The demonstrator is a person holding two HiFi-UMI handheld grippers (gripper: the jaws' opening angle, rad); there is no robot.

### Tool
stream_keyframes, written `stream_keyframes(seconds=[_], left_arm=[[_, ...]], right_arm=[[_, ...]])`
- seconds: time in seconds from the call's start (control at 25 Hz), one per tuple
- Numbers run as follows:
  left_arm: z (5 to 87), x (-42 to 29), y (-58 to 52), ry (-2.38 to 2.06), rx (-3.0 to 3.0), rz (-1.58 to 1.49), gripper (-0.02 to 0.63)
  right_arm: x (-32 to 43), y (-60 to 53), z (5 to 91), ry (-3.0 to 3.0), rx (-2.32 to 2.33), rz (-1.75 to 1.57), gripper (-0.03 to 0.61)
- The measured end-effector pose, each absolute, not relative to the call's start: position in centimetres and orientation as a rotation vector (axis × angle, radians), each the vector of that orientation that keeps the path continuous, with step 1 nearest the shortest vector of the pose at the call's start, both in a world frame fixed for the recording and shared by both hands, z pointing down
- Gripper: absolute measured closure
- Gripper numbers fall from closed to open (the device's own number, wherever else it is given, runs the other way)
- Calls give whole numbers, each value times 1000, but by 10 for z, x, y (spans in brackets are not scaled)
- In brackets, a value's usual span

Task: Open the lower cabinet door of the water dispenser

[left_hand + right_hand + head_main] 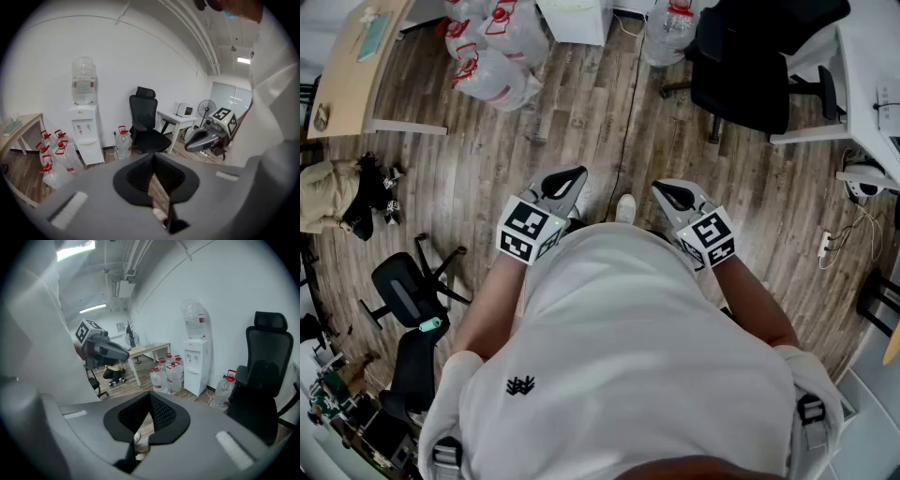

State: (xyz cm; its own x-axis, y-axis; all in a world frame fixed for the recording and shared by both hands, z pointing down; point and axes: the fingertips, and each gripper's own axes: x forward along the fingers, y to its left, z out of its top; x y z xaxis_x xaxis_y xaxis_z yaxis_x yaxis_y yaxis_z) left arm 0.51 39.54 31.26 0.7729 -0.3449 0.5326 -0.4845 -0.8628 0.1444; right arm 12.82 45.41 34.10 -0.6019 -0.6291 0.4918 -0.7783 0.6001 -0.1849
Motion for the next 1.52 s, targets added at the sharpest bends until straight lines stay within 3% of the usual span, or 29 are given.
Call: stream_keyframes(seconds=[0.48, 1.32, 1.52], left_arm=[[318, 15, 371, -661, 2669, 694, 558], [346, 1, 104, -235, 2770, 749, 558], [365, 26, 67, -229, 2709, 759, 558]], right_arm=[[129, 419, 359, -2448, 1100, 577, 578], [100, 152, 384, -2226, 1347, 673, 552], [115, 92, 413, -2210, 1292, 693, 541]])
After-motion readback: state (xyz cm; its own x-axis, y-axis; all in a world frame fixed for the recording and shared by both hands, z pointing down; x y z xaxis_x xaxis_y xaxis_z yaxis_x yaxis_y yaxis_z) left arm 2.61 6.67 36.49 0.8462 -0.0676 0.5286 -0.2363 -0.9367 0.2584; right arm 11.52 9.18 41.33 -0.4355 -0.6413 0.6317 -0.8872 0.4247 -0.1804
